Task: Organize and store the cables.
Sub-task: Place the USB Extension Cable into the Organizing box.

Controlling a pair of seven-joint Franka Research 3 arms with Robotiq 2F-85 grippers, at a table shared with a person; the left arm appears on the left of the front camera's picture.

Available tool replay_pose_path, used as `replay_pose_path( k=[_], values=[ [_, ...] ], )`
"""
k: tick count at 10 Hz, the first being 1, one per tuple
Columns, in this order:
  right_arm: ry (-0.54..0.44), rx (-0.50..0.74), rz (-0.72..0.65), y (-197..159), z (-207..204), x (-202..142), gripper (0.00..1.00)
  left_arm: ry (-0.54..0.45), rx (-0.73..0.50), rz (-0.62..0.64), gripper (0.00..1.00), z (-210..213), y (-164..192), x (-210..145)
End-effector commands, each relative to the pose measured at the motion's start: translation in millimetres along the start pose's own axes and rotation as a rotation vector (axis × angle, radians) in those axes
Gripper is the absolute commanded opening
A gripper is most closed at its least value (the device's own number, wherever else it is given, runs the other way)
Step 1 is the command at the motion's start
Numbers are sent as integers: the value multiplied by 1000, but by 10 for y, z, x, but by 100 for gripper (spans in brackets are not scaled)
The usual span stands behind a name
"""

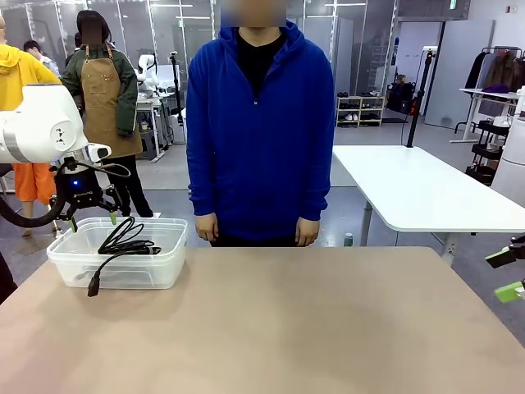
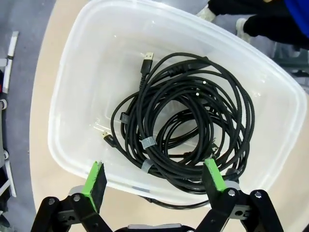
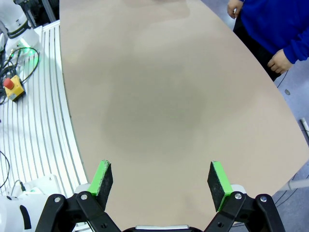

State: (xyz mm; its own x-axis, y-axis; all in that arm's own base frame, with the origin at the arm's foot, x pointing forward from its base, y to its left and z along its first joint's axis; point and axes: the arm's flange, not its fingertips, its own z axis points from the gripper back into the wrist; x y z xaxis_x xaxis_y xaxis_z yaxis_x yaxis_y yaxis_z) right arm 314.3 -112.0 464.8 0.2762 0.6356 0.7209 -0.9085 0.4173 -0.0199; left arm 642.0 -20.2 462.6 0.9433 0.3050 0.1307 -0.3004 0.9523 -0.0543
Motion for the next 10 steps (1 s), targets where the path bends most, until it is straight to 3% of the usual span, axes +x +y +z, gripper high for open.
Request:
replay_pose_path(
  k=[1, 10],
  values=[
    [-12, -1, -2, 10, -1, 11, 100, -13, -3, 8, 100, 19, 9, 19],
    [-12, -1, -2, 10, -1, 11, 100, -13, -3, 8, 100, 19, 9, 19]
  ],
)
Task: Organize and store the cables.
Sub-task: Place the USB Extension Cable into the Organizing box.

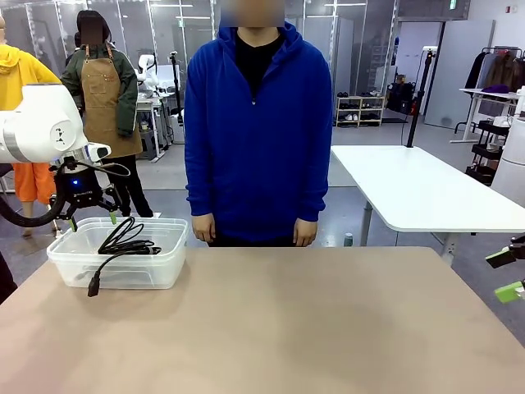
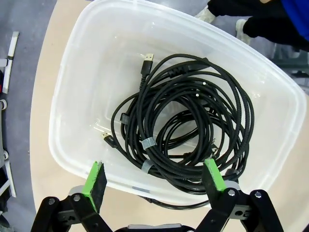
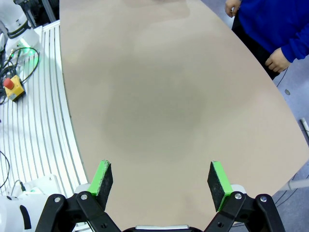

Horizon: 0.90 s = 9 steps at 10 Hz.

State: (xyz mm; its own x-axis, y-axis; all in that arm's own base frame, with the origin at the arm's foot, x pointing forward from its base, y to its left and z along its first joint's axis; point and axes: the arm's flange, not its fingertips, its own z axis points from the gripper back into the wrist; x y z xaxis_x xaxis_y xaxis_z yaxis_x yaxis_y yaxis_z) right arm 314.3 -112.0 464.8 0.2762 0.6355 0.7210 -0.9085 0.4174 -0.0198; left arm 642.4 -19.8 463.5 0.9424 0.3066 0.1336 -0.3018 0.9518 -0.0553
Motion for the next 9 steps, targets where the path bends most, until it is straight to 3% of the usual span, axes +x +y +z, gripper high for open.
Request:
replay_pose_path(
  k=[1, 9],
  values=[
    [-12, -1, -2, 10, -1, 11, 100, -9, -3, 6, 100, 11, 7, 13],
    [-12, -1, -2, 10, -1, 11, 100, -9, -3, 6, 100, 11, 7, 13]
  ],
)
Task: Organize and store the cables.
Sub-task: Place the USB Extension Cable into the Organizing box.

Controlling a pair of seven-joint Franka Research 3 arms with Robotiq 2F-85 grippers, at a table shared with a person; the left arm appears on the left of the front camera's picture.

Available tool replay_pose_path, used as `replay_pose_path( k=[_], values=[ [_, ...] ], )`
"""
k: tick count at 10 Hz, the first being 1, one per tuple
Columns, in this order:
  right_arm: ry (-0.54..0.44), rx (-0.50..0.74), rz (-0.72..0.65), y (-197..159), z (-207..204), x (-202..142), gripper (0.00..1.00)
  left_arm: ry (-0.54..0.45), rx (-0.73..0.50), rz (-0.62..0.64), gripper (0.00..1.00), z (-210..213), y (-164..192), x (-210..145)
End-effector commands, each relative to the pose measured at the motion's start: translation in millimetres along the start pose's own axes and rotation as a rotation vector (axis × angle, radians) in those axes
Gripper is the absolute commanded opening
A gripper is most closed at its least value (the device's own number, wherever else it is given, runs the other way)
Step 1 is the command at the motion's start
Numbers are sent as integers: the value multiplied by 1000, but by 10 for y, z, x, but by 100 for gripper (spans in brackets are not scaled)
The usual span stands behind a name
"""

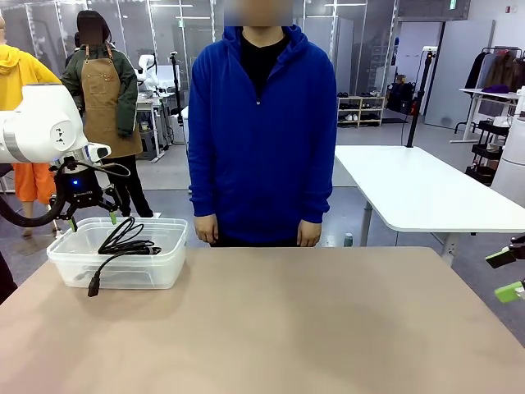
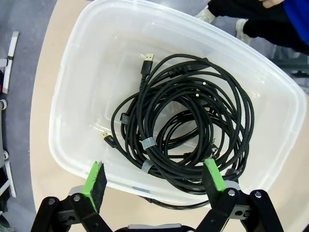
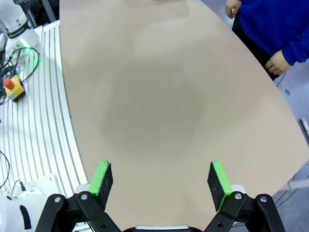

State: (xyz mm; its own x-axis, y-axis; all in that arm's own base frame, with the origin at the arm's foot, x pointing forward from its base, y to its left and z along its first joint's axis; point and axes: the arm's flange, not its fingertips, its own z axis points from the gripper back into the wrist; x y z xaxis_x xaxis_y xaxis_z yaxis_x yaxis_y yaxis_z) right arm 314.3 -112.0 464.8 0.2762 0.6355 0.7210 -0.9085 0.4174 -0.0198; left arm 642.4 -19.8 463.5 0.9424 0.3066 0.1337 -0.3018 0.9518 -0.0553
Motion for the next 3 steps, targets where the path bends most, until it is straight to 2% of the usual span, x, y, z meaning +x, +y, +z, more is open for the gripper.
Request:
replay_pose_path(
  k=[1, 3],
  values=[
    [-12, -1, -2, 10, -1, 11, 100, -9, -3, 6, 100, 11, 7, 13],
    [-12, -1, -2, 10, -1, 11, 100, -9, -3, 6, 100, 11, 7, 13]
  ],
)
